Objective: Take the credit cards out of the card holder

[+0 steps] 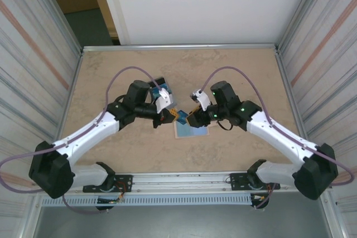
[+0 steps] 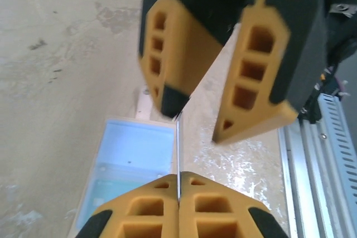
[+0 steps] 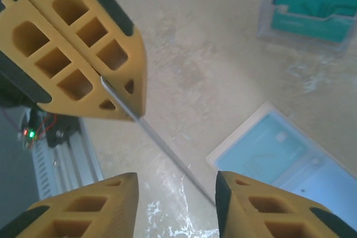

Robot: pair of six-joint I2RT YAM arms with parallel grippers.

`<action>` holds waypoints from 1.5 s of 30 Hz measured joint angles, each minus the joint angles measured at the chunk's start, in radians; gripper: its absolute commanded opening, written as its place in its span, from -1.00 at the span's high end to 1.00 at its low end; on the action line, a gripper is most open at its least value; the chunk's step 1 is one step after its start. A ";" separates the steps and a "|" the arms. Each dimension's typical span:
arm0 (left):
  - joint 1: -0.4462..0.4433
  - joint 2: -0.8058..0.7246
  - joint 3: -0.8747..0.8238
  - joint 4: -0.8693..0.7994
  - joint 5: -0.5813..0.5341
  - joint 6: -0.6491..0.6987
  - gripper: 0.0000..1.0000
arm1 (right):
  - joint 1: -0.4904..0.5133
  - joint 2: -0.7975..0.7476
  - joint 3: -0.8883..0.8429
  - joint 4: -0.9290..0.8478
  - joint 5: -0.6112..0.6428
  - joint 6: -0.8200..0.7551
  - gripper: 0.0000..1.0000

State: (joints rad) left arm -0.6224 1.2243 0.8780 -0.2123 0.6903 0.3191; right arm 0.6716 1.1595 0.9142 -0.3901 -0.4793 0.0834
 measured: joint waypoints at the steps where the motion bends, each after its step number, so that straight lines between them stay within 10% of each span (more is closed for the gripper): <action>1: 0.000 -0.026 -0.017 0.019 -0.027 -0.026 1.00 | -0.005 -0.031 -0.015 0.016 0.023 0.018 0.05; 15: 0.001 -0.333 -0.305 0.399 -0.362 -0.526 1.00 | -0.097 -0.242 -0.295 0.496 0.084 0.451 -0.37; 30: 0.001 -0.338 -0.355 0.678 -0.322 -0.820 1.00 | -0.080 0.028 -0.280 0.891 -0.145 0.616 -0.27; 36: 0.001 -0.307 -0.355 0.735 -0.283 -0.866 1.00 | -0.080 0.077 -0.261 1.021 -0.225 0.666 -0.10; 45: 0.001 -0.289 -0.355 0.794 -0.256 -0.900 1.00 | -0.071 0.097 -0.225 1.104 -0.307 0.698 0.93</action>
State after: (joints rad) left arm -0.6216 0.9352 0.5228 0.5816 0.4347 -0.5808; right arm 0.6010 1.2560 0.6888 0.7136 -0.7860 0.7818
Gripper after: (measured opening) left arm 0.044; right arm 0.134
